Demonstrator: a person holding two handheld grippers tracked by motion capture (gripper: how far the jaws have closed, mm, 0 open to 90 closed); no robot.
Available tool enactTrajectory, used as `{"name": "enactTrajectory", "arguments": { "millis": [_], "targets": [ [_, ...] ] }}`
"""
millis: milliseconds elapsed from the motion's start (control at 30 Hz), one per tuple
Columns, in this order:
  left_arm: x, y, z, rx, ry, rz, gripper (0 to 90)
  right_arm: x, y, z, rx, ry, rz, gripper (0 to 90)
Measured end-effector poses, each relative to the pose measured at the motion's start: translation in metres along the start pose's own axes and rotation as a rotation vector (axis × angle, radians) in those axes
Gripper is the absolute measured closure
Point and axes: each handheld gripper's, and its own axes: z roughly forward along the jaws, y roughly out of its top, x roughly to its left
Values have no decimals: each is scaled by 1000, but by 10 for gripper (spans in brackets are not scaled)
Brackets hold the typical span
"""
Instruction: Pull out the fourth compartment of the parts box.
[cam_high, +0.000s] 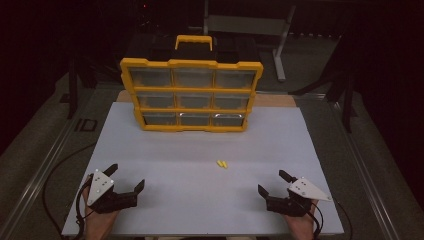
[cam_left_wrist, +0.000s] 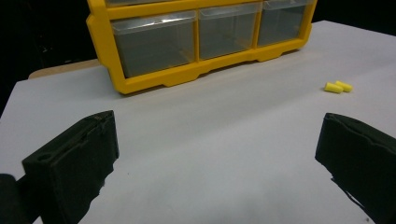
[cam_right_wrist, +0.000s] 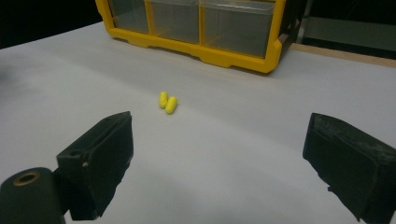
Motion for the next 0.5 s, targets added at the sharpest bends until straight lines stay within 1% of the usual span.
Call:
{"name": "enactTrajectory", "arguments": {
  "millis": [67, 100, 133, 167, 200, 233, 433, 500],
  "targets": [
    [0, 0, 0, 1, -3, -3, 0, 0, 0, 0, -1, -3, 1, 83],
    [0, 0, 0, -10, -19, -4, 0, 0, 0, 0, -5, -9, 8, 83],
    [0, 0, -1, -18, -28, -6, 0, -1, 0, -1, -12, -2, 12, 82],
    [0, 0, -1, -23, -31, -6, 0, -1, 0, -1, -11, -4, 15, 80],
    [0, 0, 0, -20, -29, -6, 0, -1, 0, 0, -6, -4, 16, 79],
    [0, -1, 2, -3, -26, 4, 0, -2, 0, 1, -3, -1, 15, 79],
    [-1, -2, 6, 15, -26, 7, 0, 0, 0, 2, -6, 4, 10, 79],
    [-1, -3, 8, 25, -21, 2, 0, 1, 0, 2, -7, 6, 11, 79]
  ]
}}
